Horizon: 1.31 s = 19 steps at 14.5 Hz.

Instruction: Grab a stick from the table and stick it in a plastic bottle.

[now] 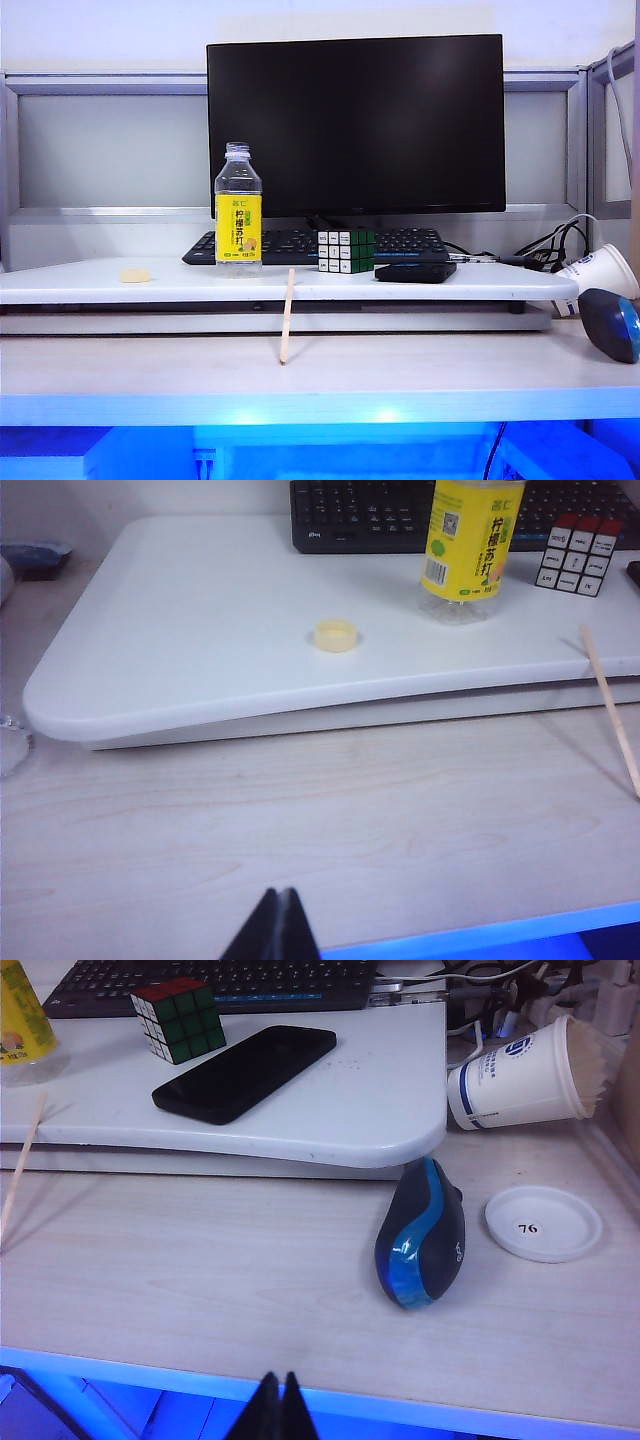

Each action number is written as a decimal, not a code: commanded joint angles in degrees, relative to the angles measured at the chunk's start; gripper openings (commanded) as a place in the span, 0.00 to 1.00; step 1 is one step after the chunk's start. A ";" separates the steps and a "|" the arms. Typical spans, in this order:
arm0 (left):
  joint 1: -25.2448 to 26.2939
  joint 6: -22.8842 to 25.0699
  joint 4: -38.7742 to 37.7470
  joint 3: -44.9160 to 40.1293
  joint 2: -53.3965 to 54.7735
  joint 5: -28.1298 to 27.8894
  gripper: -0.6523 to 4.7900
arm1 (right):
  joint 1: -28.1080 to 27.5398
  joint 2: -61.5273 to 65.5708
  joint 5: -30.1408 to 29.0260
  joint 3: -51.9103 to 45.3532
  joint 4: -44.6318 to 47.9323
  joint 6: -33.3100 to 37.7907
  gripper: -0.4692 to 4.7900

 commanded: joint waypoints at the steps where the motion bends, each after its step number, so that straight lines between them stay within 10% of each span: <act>1: -0.02 -0.22 -0.37 0.04 0.02 0.00 0.11 | 0.02 -0.02 0.04 -0.04 -0.92 -0.17 0.08; 11: -0.04 -0.85 -0.37 0.13 0.02 3.63 0.11 | 0.07 -0.02 -0.66 -0.04 0.46 0.28 0.08; 16: -0.07 -7.58 -0.17 0.39 0.04 28.98 0.11 | 0.13 -0.02 -8.07 7.41 2.36 15.34 0.07; 19: -0.07 -7.98 -0.31 0.42 0.04 29.83 0.11 | 0.13 0.28 -8.13 11.54 2.32 15.58 0.07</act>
